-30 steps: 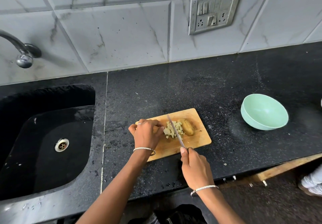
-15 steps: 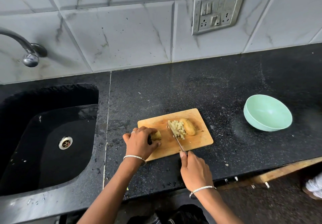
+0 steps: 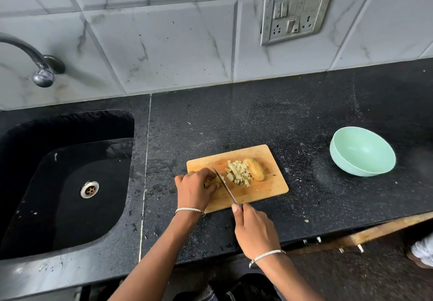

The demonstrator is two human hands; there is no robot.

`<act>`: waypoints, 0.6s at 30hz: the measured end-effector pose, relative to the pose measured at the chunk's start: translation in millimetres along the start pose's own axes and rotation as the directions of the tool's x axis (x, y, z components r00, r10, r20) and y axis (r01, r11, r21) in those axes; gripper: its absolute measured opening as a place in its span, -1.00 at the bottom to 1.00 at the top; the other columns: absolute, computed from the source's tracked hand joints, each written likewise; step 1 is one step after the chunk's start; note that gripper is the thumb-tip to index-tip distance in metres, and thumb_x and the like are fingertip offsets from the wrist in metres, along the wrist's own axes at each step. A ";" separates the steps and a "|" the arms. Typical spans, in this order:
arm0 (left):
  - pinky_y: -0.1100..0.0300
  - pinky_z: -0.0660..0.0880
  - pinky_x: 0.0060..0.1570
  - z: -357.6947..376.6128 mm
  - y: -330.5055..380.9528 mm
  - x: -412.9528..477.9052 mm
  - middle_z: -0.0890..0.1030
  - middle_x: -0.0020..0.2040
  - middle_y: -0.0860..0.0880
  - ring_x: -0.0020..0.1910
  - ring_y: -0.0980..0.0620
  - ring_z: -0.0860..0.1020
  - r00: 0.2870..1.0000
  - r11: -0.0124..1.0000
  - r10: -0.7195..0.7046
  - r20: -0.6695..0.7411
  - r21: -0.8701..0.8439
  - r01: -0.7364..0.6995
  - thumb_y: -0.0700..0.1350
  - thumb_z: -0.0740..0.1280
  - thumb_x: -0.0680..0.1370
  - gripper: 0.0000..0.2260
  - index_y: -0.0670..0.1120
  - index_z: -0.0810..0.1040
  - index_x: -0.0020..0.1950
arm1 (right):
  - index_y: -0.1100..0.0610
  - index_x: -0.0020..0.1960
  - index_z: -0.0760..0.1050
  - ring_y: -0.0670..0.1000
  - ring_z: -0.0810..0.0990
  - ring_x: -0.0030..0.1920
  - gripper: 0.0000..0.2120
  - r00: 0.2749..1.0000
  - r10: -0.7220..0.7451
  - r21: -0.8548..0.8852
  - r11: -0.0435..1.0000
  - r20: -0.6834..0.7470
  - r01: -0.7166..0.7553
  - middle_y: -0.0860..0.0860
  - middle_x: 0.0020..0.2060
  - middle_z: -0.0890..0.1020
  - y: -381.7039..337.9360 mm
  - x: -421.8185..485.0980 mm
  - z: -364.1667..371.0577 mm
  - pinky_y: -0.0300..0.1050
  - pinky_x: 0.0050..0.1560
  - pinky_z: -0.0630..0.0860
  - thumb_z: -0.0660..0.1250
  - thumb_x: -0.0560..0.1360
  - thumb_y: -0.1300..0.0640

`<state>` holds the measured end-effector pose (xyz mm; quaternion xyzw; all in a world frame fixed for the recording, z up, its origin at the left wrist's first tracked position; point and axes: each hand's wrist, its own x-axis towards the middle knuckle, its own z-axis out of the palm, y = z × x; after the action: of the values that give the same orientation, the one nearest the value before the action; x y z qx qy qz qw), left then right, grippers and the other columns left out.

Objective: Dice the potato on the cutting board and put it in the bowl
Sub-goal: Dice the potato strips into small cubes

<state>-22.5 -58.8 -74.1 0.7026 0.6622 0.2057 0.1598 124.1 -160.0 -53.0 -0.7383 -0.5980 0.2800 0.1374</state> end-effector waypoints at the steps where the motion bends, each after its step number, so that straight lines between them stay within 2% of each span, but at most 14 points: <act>1: 0.09 0.21 -0.01 0.7 -0.9 0.2 0.66 -0.16 0.16 -0.07 0.12 0.60 1.000 1.000 -0.001 -0.002 0.000 0.001 0.09 0.48 0.41 -0.82 0.13 0.60 -0.04 | 0.03 -0.05 0.40 0.14 0.61 -0.08 -0.62 1.000 0.003 -0.008 1.000 0.006 -0.003 0.03 -0.16 0.62 -1.2 -0.3 0.4 0.01 -0.18 0.44 -0.07 0.65 -0.15; 10: 0.08 0.35 0.05 5.1 -7.6 6.2 0.69 -0.20 0.12 -0.15 0.07 0.65 1.000 0.999 -0.022 0.020 -0.043 0.023 0.08 0.52 0.37 -0.84 0.11 0.67 -0.10 | 0.06 0.06 0.42 0.17 0.63 -0.01 -0.67 0.999 0.045 -0.090 0.995 0.016 -0.043 0.06 -0.05 0.64 -17.1 4.8 7.1 -0.04 -0.24 0.35 -0.04 0.67 -0.09; 18: 0.15 0.12 -0.07 -0.4 -3.3 1.8 0.69 -0.16 0.14 -0.09 0.08 0.62 1.000 1.000 0.009 -0.011 -0.006 -0.009 0.10 0.49 0.41 -0.85 0.12 0.65 -0.06 | 0.11 0.14 0.48 0.21 0.61 0.09 -0.62 0.995 0.089 -0.122 0.989 0.052 -0.082 0.11 0.06 0.62 -18.8 18.5 14.4 -0.02 -0.16 0.41 -0.01 0.67 -0.09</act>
<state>-25.5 -56.8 -75.2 0.7039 0.6594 0.2122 0.1572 103.0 -139.4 -59.2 -0.7618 -0.5853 0.2702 0.0635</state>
